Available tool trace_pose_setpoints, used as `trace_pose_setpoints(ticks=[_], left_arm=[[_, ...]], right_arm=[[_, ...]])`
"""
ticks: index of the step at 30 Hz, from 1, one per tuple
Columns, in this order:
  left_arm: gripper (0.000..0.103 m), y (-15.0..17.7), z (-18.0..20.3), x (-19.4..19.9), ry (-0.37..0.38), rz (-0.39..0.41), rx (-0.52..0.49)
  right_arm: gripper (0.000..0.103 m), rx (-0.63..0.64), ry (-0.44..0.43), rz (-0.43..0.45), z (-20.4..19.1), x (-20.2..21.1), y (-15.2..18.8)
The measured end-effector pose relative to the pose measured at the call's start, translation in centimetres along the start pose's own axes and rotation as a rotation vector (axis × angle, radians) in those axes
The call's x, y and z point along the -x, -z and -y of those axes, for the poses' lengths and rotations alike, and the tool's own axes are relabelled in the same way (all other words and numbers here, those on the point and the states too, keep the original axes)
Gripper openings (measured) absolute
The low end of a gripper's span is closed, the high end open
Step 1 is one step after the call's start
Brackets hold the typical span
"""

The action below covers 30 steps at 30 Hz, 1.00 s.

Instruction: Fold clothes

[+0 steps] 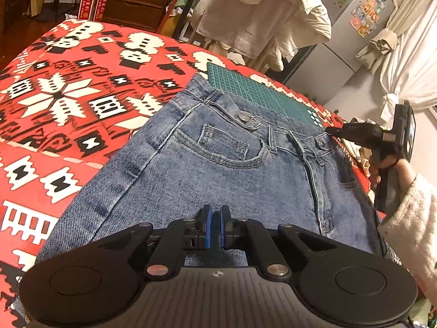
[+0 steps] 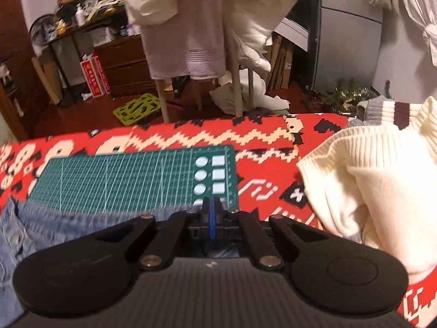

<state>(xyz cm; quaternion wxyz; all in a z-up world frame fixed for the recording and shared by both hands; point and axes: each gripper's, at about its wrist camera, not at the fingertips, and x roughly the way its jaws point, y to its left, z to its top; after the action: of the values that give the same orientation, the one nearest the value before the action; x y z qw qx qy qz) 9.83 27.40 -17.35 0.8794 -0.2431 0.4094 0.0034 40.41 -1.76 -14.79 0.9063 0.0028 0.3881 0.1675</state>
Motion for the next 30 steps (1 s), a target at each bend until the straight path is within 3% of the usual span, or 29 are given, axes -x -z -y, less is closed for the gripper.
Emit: trace_pose_setpoints(ticks=[6,11,17,30], left_arm=[[0.004,0.0,0.1,0.3,-0.003,0.006,-0.012],[0.004,0.3,0.2,0.5,0.011,0.004,-0.003],[0.004,1.0,0.7,1.0,0.01,-0.003,-0.015],[0.004,2.6,1.5,2.2,0.004,-0.014,-0.034]], right_arm=[[0.002,-0.134,-0.063,0.03,4.1,3.3,-1.0],[0.002,-0.091,-0.125,-0.061,5.7,7.8,1.8],[0.002,-0.03,-0.095,-0.144,6.3,9.8,6.6],[0.0,-0.081,-0.03,-0.187,11.0,17.3,14.2]])
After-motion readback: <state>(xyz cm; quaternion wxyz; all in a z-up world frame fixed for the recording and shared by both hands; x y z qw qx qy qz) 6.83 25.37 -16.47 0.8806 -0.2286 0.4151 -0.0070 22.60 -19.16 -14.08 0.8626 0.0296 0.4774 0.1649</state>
